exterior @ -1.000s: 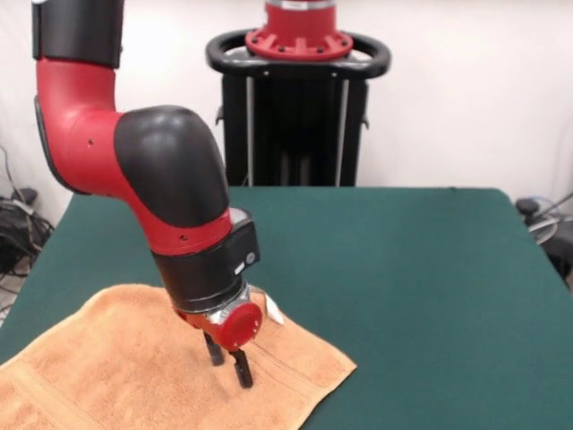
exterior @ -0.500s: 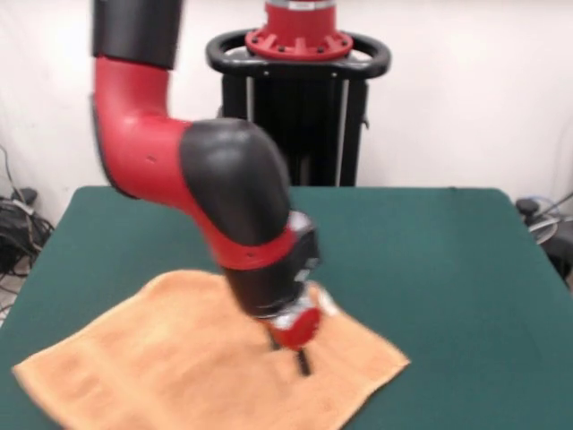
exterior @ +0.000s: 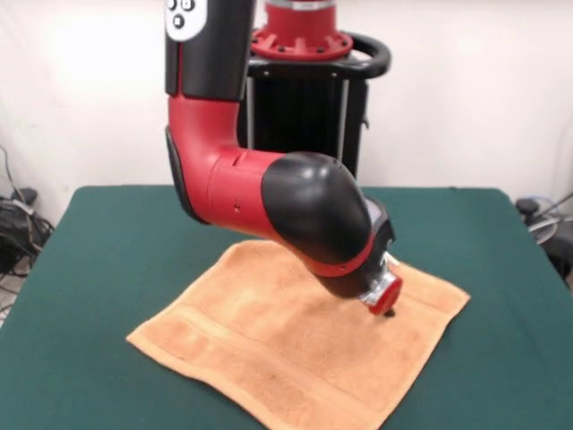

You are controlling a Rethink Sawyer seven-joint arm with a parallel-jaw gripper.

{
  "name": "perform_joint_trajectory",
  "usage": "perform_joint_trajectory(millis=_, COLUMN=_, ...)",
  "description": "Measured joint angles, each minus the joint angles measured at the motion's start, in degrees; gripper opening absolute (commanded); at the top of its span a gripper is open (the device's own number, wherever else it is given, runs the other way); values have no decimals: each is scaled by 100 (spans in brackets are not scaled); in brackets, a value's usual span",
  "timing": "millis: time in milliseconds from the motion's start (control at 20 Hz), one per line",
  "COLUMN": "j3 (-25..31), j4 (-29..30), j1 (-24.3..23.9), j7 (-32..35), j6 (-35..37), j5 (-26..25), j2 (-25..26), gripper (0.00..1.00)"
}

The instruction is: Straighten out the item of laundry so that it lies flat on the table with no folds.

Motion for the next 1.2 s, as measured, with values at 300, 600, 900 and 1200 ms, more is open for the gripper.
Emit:
perform_joint_trajectory(millis=300, j3=57, j4=425, j1=-128, j7=0, j6=-74, j5=513, j2=8, gripper=100)
perform_joint_trajectory(millis=600, j3=157, j4=1283, j1=-156, j7=1, j6=-461, j5=1029, j2=-120, gripper=100)
perform_joint_trajectory(millis=900, j3=355, j4=2125, j1=-149, j7=0, j6=-1173, j5=1141, j2=-323, gripper=100)
perform_joint_trajectory(millis=1200, j3=412, j4=2959, j1=246, j7=12, j6=-2843, j5=1066, j2=-900, gripper=100)
